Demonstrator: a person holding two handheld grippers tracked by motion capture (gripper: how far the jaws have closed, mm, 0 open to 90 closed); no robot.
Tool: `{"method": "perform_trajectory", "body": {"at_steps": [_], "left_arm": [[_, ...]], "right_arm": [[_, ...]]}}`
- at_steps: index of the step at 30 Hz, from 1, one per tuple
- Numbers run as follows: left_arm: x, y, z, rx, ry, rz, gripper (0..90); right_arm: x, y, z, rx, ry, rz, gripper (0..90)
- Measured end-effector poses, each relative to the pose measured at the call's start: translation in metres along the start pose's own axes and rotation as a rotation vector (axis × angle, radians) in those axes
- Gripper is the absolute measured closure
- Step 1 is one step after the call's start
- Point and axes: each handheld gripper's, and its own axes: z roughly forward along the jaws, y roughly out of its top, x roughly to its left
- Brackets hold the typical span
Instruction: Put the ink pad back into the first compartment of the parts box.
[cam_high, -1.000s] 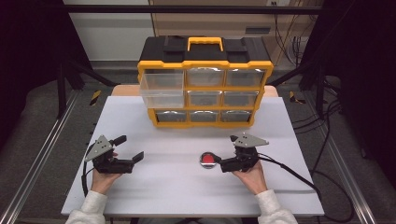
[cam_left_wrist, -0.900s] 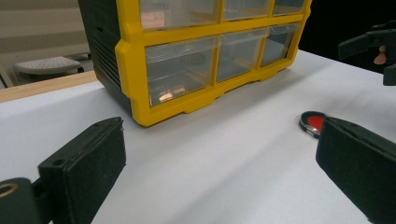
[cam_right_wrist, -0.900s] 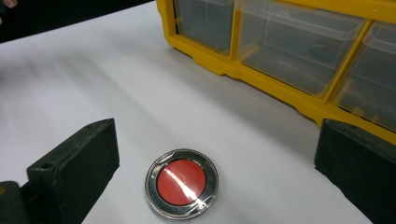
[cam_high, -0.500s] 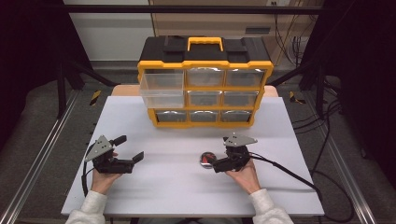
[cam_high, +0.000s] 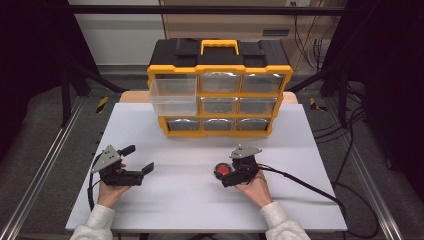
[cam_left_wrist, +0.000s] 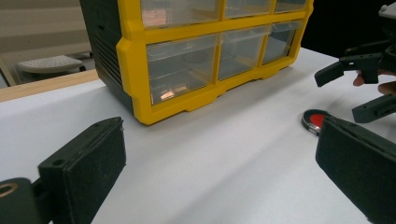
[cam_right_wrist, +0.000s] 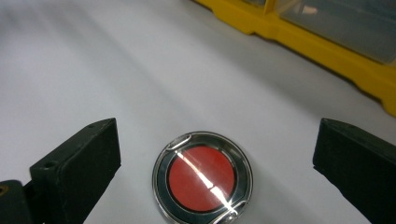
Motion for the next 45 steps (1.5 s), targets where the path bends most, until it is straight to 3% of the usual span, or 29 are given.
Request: {"method": "perform_trajectory", "body": {"at_steps": [15,25,36,45], "left_arm": [[0.0,0.0,0.0,0.005,0.003,0.003,1.5],[0.0,0.0,0.0,0.005,0.004,0.003,1.6],[0.0,0.0,0.001,0.006,0.007,0.002,1.7],[0.0,0.0,0.001,0.007,0.008,0.003,1.7]], "right_arm": [[-0.001,-0.008,0.015,0.078,0.002,-0.011,11.2],[-0.001,-0.011,0.018,0.105,0.037,-0.025,21.1],[0.0,-0.012,0.019,0.108,0.045,-0.046,29.3],[0.0,-0.012,0.018,0.108,0.046,-0.046,29.9]]}}
